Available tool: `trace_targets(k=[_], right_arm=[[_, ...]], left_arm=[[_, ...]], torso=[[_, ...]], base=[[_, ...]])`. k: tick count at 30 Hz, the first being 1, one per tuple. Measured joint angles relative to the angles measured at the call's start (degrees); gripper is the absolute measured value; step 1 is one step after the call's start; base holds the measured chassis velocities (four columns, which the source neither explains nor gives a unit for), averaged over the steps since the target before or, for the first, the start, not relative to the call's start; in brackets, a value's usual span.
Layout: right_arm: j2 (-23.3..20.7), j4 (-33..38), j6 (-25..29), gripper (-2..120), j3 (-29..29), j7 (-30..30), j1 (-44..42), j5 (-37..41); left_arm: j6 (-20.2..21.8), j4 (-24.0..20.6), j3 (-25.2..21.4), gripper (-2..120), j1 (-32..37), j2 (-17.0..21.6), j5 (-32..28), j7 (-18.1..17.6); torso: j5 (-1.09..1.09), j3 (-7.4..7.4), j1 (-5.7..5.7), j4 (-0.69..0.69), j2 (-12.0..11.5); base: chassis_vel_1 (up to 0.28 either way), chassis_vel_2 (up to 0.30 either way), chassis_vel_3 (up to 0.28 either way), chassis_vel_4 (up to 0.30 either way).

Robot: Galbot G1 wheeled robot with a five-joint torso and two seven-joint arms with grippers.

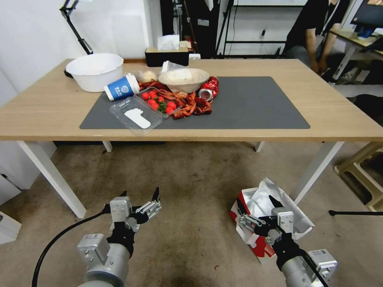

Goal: Pick up the food delivery bag from the floor and place it on the table.

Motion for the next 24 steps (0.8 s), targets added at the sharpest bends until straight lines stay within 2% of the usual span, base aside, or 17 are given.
trace_targets(k=[16, 24], right_arm=[[0.0, 0.0, -0.1, 100, 0.0, 0.1, 0.0, 0.0], [0.0, 0.0, -0.1, 100, 0.0, 0.1, 0.0, 0.0]], left_arm=[[0.0, 0.0, 0.0, 100, 0.1, -0.1, 0.5, 0.2], [-0.1, -0.1, 0.1, 100, 0.1, -0.1, 0.5, 0.2]], torso=[[0.0, -2.6, -1.39, 0.0, -4.0], [0.0, -3.39, -1.83, 0.0, -5.2]], base=[[0.0, 0.0, 0.0, 0.0], [0.0, 0.0, 0.0, 0.0]])
